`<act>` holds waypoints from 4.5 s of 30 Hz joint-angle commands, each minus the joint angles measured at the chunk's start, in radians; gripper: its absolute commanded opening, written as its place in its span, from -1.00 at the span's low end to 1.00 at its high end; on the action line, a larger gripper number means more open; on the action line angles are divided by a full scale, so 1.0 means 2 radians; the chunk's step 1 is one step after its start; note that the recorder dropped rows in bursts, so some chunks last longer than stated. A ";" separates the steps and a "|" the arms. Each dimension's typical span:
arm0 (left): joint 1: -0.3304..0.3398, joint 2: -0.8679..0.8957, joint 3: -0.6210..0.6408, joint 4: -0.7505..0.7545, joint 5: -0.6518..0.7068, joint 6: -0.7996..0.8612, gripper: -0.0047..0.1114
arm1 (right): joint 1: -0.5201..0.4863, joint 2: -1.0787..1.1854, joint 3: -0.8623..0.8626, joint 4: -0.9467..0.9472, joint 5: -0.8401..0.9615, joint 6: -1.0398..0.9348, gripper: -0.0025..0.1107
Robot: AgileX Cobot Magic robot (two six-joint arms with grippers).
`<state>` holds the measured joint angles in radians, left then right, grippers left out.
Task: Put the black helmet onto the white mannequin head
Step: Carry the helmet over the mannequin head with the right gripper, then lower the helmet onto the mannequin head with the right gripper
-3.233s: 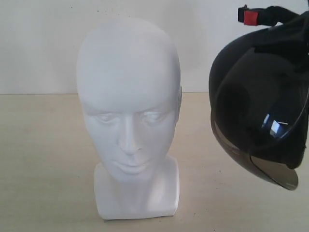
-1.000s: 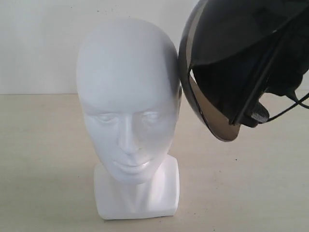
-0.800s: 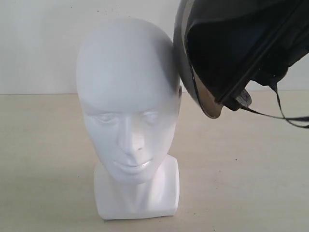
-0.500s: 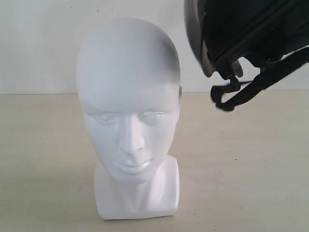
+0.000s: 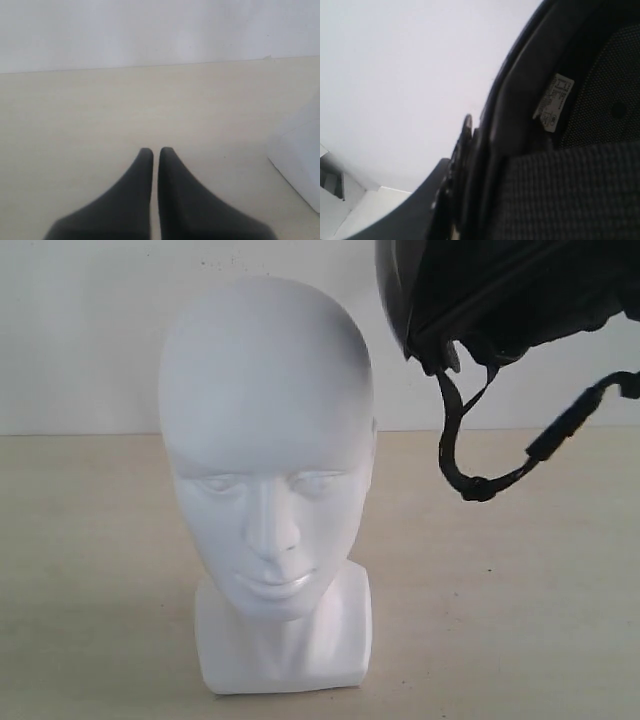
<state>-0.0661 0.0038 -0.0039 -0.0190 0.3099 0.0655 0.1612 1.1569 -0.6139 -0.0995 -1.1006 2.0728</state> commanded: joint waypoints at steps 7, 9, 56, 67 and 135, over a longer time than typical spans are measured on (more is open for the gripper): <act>-0.001 -0.002 0.002 0.000 -0.001 0.003 -0.84 | -0.003 0.036 -0.107 0.013 -0.060 0.013 -0.96; -0.001 -0.002 0.002 0.000 -0.001 0.003 -0.84 | -0.003 0.045 -0.130 0.010 -0.060 0.013 -0.96; -0.002 -0.002 0.002 0.000 -0.001 0.003 -0.84 | 0.108 0.165 -0.323 -0.051 -0.014 0.003 -0.96; -0.002 -0.002 0.002 0.000 -0.001 0.003 -0.84 | 0.170 0.171 -0.323 -0.018 0.028 -0.035 -0.96; -0.002 -0.002 0.002 0.000 -0.001 0.003 -0.84 | 0.249 0.136 -0.175 -0.017 -0.018 -0.057 -0.96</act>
<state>-0.0661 0.0038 -0.0039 -0.0190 0.3099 0.0655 0.6595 1.4635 -0.9805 -0.1214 -1.0475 1.9243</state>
